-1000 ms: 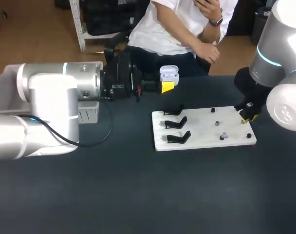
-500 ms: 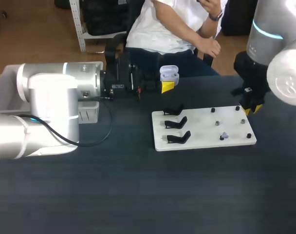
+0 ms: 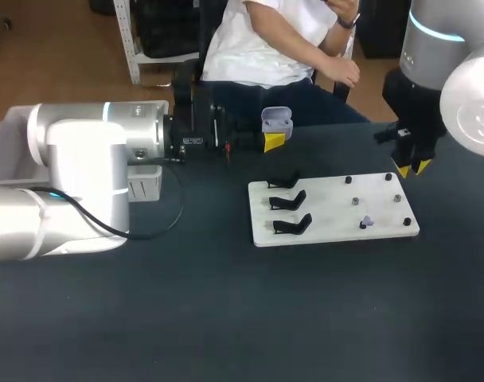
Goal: Pick up each earbud case from the left stands, insert the matching earbuds, close the lid, and place the case in the box.
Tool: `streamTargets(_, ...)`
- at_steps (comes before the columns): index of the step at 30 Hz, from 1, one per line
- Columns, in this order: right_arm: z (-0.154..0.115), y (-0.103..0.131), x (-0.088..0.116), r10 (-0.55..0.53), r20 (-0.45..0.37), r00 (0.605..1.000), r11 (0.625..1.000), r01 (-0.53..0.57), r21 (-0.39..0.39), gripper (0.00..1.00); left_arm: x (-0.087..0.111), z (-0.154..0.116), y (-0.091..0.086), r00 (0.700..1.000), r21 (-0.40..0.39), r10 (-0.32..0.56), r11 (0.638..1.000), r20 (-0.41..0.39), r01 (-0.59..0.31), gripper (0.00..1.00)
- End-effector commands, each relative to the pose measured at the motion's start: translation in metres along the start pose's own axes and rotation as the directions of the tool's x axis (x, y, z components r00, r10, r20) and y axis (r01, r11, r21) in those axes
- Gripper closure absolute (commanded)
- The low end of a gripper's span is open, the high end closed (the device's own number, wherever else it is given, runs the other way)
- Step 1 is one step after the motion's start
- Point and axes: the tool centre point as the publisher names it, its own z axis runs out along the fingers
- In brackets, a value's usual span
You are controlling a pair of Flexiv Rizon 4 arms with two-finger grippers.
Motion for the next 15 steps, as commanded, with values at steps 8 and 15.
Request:
streamTargets(8, -0.004, 0.025, -0.020, 0.648, -0.136, 0.749, 0.758, -0.652, 0.024, 1.00, 0.001, 0.000, -0.002, 1.000, -0.009, 0.005, 1.000, 0.006, -0.004, 1.00)
streamTargets(15, -0.018, 0.054, -0.038, 0.801, -0.100, 0.591, 0.596, -0.803, 0.029, 1.00, 0.001, 0.000, -0.002, 1.000, -0.009, 0.005, 1.000, 0.006, -0.004, 1.00)
